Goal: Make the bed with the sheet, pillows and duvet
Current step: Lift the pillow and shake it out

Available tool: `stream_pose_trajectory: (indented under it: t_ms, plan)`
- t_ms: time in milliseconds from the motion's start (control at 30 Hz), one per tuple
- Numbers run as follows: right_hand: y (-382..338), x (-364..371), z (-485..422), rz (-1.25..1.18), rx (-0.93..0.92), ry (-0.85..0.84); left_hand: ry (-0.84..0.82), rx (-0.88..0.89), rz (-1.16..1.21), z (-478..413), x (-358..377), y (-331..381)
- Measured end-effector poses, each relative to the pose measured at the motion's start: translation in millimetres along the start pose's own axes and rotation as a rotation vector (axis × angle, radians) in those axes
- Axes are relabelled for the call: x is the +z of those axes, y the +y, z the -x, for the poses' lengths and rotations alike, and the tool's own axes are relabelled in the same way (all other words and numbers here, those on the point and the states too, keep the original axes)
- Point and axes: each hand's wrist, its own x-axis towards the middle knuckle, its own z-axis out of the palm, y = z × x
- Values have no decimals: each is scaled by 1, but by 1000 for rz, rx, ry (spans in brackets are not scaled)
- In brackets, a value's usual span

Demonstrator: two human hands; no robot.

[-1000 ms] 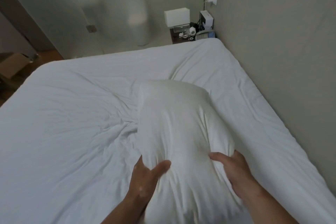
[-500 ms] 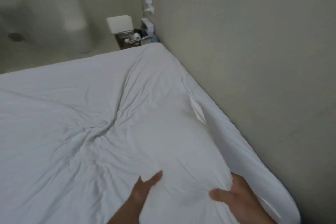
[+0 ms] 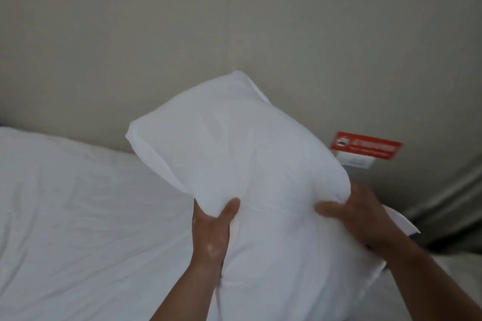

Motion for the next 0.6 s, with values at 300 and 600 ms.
stream_pose_trajectory:
  t_ms: [300, 600]
  plan:
    - [-18, -174, 175, 156, -29, 488, -427, 136, 122, 121, 142, 55]
    - [-39, -328, 407, 331, 97, 875, -840, 96, 208, 343, 237, 76]
